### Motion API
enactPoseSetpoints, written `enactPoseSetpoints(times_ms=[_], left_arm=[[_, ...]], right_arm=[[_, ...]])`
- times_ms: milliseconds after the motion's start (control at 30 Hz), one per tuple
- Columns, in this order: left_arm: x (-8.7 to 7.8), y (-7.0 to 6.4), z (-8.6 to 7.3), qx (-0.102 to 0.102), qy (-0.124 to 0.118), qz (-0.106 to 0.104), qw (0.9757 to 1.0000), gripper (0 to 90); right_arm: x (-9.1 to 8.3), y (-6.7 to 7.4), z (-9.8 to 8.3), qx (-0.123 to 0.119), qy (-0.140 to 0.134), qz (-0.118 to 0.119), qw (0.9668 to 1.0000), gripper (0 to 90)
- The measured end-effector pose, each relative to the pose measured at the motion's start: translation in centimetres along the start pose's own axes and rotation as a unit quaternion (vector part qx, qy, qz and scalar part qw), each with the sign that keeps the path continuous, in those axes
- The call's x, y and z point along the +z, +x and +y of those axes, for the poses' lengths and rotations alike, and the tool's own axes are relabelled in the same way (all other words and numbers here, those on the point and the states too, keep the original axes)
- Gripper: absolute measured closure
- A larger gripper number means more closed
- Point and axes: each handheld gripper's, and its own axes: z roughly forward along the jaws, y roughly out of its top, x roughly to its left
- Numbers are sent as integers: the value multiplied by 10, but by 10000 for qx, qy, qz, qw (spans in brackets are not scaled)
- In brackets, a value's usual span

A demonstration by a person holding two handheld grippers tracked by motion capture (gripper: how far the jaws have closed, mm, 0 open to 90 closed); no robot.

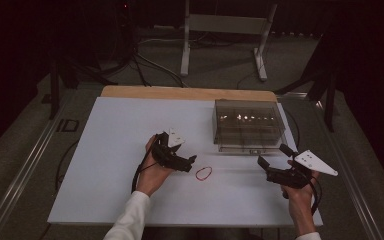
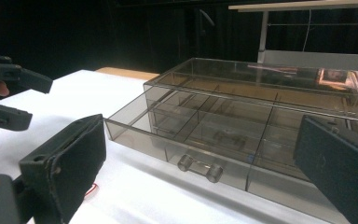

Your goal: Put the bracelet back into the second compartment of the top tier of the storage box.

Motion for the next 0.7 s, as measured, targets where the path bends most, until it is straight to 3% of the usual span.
enactPoseSetpoints(times_ms=[700], left_arm=[[25, -18, 6, 150, 380, -190, 9990, 16]], right_arm=[[-1, -1, 0, 40, -54, -21, 10000, 27]])
